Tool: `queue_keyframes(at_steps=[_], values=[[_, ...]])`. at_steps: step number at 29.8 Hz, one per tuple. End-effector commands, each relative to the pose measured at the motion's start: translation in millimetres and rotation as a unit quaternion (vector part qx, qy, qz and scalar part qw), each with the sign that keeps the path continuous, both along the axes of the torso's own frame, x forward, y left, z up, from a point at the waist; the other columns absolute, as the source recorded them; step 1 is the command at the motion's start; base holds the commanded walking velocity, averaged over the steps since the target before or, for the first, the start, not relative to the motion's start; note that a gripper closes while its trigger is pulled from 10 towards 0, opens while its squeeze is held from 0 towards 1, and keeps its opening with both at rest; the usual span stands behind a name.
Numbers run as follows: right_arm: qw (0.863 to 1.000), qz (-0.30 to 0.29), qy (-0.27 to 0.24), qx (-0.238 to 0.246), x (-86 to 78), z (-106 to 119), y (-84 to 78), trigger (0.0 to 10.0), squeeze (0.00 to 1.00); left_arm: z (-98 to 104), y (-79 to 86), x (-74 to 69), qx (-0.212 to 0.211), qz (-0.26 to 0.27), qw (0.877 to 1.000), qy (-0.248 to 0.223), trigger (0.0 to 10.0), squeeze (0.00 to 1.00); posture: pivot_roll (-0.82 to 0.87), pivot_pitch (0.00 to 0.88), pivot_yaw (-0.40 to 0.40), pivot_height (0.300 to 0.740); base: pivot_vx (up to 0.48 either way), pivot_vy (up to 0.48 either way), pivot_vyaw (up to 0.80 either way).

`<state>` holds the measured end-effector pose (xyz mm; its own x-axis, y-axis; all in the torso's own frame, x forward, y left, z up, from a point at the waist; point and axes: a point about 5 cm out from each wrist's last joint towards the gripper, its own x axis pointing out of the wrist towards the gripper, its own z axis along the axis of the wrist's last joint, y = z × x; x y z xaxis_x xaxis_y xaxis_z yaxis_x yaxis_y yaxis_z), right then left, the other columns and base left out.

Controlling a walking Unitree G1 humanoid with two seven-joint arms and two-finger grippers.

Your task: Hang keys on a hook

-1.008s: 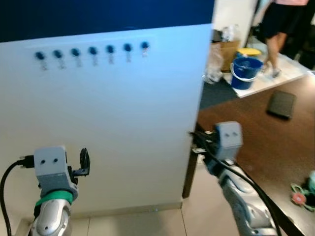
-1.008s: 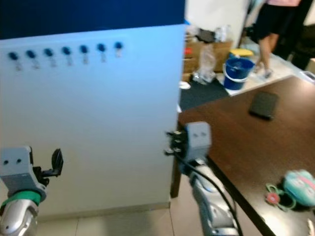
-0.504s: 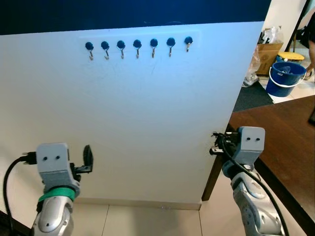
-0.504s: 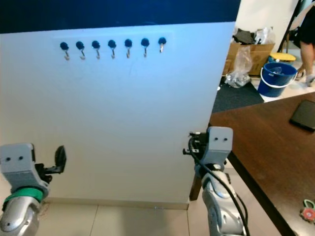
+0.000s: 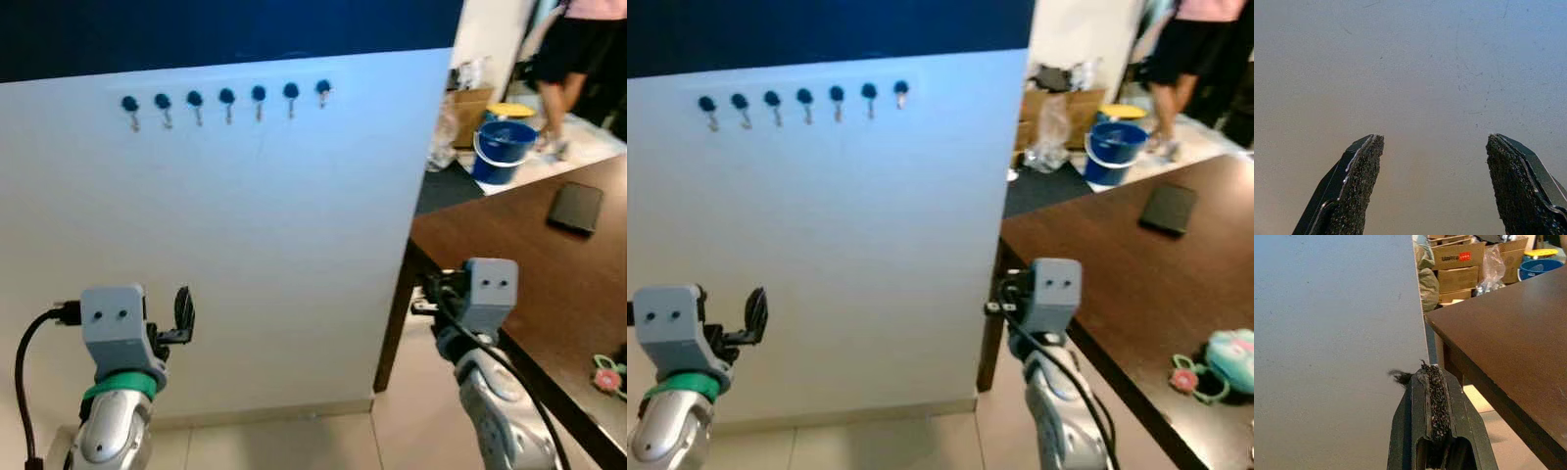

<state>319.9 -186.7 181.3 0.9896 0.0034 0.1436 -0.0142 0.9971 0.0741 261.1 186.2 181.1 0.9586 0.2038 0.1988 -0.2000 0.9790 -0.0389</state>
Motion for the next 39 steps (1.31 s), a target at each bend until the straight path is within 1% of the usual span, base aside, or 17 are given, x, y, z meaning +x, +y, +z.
queue_keyframes(at_steps=[1,3,8,31,33,34,36,39], values=[[1.000,0.009,0.001,0.008,-1.8,-1.9,6.1,10.0,0.00,-3.4,2.5,-0.9,-0.003,0.000,1.000,0.003,10.0,0.00,-0.15,0.108,0.176,0.740,0.000,0.000,0.00],[1.000,0.012,0.003,0.010,-2.2,-2.7,7.0,10.0,0.00,-3.6,1.6,-0.9,-0.003,-0.004,1.000,0.002,10.0,0.00,-0.15,0.108,0.176,0.740,0.000,0.000,0.00],[1.000,0.017,0.004,0.013,-2.8,-3.5,8.9,10.0,0.00,-4.1,1.3,-1.5,-0.006,-0.006,1.000,0.001,10.0,0.00,-0.15,0.108,0.176,0.740,0.000,0.284,0.00],[1.000,0.019,0.004,0.019,-2.5,-3.3,10.1,10.0,0.00,-1.1,1.4,-2.3,-0.008,-0.013,1.000,-0.007,10.0,0.00,-0.14,0.111,0.176,0.740,0.000,0.402,0.00],[1.000,0.019,0.004,0.019,-2.4,-3.3,10.1,10.0,0.00,-0.6,1.6,-2.5,-0.007,-0.011,1.000,-0.007,10.0,0.00,-0.14,0.111,0.176,0.740,0.000,0.000,0.00],[1.000,0.020,0.003,0.019,-2.3,-3.3,10.4,10.0,0.00,2.0,0.3,-2.9,-0.005,-0.016,1.000,-0.016,10.0,0.00,-0.14,0.110,0.177,0.740,0.000,0.000,0.00],[1.000,0.020,0.003,0.020,-2.2,-3.4,10.8,10.0,0.00,6.2,-3.8,-3.8,-0.003,-0.025,0.999,-0.028,10.0,0.00,-0.14,0.110,0.177,0.740,0.000,-0.480,0.00],[1.000,0.019,0.003,0.020,-2.3,-3.4,11.1,10.0,0.00,7.2,-5.9,-4.3,-0.003,-0.030,0.999,-0.031,10.0,0.00,-0.14,0.110,0.179,0.740,0.000,-0.480,0.00]])
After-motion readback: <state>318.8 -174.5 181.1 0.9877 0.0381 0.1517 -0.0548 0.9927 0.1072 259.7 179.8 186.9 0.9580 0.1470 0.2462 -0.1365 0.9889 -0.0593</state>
